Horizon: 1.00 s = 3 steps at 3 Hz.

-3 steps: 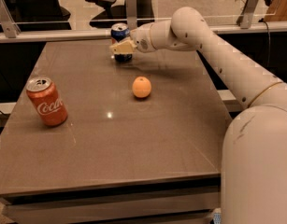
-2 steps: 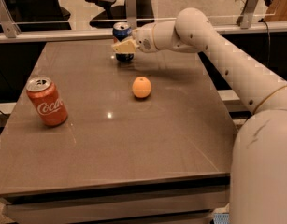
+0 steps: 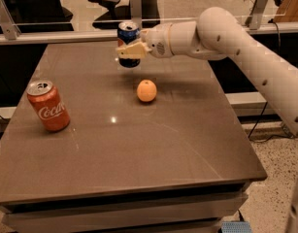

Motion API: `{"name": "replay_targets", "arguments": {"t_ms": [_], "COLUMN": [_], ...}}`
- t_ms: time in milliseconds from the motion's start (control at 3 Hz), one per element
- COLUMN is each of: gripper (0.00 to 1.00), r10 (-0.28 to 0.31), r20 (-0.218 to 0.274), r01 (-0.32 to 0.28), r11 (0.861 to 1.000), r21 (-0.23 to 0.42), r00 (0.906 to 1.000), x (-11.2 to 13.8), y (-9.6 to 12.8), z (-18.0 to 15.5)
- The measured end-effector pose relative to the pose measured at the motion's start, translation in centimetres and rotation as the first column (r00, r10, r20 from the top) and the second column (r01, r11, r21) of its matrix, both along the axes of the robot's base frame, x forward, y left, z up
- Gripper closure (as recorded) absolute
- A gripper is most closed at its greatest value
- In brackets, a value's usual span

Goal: Move pepsi can near coke can

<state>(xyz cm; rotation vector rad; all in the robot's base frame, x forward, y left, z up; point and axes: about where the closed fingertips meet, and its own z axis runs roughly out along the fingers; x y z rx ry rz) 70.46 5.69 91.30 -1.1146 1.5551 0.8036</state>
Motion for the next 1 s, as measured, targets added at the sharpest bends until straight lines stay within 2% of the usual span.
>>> {"name": "replay_targets", "arguments": {"t_ms": [333,1000], "gripper": [1.00,1.00], "r10": [0.068,0.194], "r20": [0.001,-0.015], "r01": [-0.068,-0.193], "r11": [0.998,0.981], "r21": [0.008,0.024], "r00": [0.9977,0.9809], "x": [-5.8,-15.1], "y": [0.2,1.8], "z": [1.0,0.9]}}
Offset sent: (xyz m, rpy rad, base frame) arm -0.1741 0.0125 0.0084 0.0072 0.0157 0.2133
